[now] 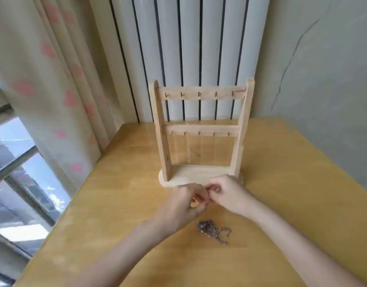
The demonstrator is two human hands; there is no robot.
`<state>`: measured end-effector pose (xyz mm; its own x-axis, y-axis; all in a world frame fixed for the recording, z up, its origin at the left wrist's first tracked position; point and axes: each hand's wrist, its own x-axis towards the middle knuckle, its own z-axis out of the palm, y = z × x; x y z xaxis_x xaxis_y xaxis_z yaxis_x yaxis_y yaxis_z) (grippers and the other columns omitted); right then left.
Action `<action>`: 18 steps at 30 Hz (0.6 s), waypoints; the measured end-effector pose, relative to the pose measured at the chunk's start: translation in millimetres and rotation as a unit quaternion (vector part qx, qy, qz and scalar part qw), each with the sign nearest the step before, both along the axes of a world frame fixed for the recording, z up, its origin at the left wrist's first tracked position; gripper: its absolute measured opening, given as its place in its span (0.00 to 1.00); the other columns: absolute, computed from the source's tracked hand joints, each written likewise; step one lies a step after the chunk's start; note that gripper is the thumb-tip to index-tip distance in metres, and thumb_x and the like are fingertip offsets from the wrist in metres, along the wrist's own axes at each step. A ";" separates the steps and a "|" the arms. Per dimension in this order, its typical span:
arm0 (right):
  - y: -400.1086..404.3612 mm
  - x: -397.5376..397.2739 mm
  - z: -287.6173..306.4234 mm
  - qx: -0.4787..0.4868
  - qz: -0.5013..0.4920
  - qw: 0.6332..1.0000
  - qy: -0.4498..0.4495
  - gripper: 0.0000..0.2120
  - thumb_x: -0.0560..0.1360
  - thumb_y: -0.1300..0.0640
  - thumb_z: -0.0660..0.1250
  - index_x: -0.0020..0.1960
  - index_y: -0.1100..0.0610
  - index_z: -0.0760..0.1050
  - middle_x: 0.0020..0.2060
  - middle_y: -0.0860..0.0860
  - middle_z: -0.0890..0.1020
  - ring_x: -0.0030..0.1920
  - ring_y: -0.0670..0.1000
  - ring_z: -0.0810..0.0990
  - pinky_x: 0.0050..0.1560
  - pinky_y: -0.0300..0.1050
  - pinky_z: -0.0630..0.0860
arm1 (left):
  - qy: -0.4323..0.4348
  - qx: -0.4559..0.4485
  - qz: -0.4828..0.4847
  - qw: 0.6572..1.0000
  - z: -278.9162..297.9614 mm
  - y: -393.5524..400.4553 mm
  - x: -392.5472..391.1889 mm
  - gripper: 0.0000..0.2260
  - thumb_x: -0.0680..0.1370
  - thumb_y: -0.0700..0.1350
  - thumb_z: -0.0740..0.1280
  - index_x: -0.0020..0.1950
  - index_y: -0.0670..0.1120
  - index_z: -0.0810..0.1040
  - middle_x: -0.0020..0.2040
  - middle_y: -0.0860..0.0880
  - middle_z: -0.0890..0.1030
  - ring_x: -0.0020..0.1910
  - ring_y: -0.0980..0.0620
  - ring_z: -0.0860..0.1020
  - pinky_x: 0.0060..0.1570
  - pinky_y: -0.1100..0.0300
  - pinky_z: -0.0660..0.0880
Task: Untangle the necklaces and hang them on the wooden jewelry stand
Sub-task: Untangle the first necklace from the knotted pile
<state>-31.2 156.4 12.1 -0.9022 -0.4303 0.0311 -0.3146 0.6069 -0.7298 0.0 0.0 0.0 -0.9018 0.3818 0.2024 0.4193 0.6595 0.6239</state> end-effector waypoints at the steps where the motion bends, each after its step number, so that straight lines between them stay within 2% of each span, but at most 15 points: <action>1: -1.9 0.9 -11.8 0.018 0.006 1.000 0.015 0.13 0.73 0.68 0.62 0.41 0.54 0.82 0.33 0.48 0.82 0.31 0.40 0.76 0.36 0.35 0.73 | -0.007 0.010 0.000 1.000 -12.4 -0.1 1.7 0.03 0.73 0.37 0.67 0.44 0.43 0.79 0.41 0.53 0.80 0.39 0.66 0.76 0.45 0.70 0.73; 3: -2.3 10.5 -22.6 0.046 -0.011 0.998 0.049 0.11 0.73 0.66 0.63 0.42 0.55 0.82 0.35 0.48 0.82 0.36 0.44 0.78 0.41 0.37 0.75 | -0.001 0.008 0.001 1.000 -29.8 -0.3 5.2 0.03 0.73 0.39 0.68 0.45 0.45 0.79 0.43 0.51 0.81 0.41 0.62 0.77 0.47 0.65 0.75; 5: 0.0 20.3 -29.0 0.051 -0.027 0.996 0.070 0.09 0.74 0.65 0.64 0.43 0.57 0.82 0.35 0.45 0.80 0.36 0.42 0.76 0.40 0.31 0.72 | 0.002 -0.029 0.009 1.000 -42.7 -2.1 7.6 0.07 0.72 0.44 0.70 0.48 0.47 0.78 0.47 0.51 0.80 0.45 0.56 0.78 0.48 0.62 0.74; 8: 2.5 42.9 -37.1 0.050 -0.053 0.994 0.080 0.06 0.73 0.63 0.66 0.43 0.57 0.82 0.32 0.41 0.77 0.34 0.41 0.73 0.36 0.29 0.69 | 0.022 -0.074 0.024 0.997 -53.3 -3.5 17.1 0.10 0.71 0.46 0.71 0.51 0.47 0.79 0.48 0.48 0.78 0.45 0.50 0.77 0.43 0.66 0.69; 10: -0.2 54.9 -44.4 0.062 -0.045 0.994 0.081 0.06 0.73 0.63 0.65 0.44 0.57 0.81 0.31 0.44 0.77 0.33 0.45 0.75 0.37 0.35 0.71 | 0.050 -0.092 0.032 0.994 -55.6 -3.9 22.3 0.09 0.71 0.45 0.70 0.50 0.47 0.79 0.47 0.48 0.78 0.42 0.51 0.76 0.39 0.68 0.64; 12: -5.4 59.6 -53.1 0.089 -0.043 0.991 0.092 0.06 0.73 0.63 0.65 0.44 0.56 0.80 0.37 0.49 0.78 0.39 0.49 0.76 0.43 0.40 0.71 | 0.069 -0.088 0.040 0.993 -57.6 -4.1 24.5 0.07 0.72 0.44 0.69 0.49 0.46 0.80 0.46 0.48 0.78 0.41 0.52 0.74 0.39 0.66 0.64; 14: -6.9 59.8 -59.8 0.095 -0.062 0.987 0.112 0.05 0.74 0.62 0.65 0.45 0.56 0.80 0.41 0.50 0.77 0.46 0.50 0.73 0.47 0.40 0.66 | 0.072 -0.065 0.051 0.994 -59.2 -4.7 27.2 0.07 0.71 0.42 0.69 0.49 0.45 0.81 0.45 0.47 0.80 0.42 0.51 0.76 0.42 0.63 0.69; 16: -7.3 57.0 -63.5 0.089 -0.080 0.985 0.127 0.05 0.74 0.61 0.66 0.47 0.57 0.80 0.39 0.47 0.74 0.46 0.49 0.70 0.45 0.38 0.63 | 0.063 -0.015 0.055 0.996 -61.6 -4.1 28.4 0.08 0.70 0.38 0.67 0.48 0.44 0.81 0.44 0.48 0.82 0.43 0.51 0.79 0.45 0.62 0.74; 18: -8.8 53.2 -67.5 0.048 -0.092 0.988 0.118 0.05 0.73 0.62 0.67 0.48 0.59 0.80 0.37 0.45 0.71 0.41 0.49 0.69 0.38 0.33 0.65 | 0.046 0.040 0.068 0.996 -62.6 -4.3 27.0 0.08 0.70 0.35 0.66 0.46 0.44 0.80 0.42 0.51 0.82 0.41 0.55 0.79 0.45 0.65 0.75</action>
<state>22.0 147.6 -55.4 -0.9381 -0.2707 0.2161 -0.3464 0.7329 -0.5855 27.0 -4.3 -62.6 -0.9202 0.2374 0.3113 0.3877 0.6632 0.6402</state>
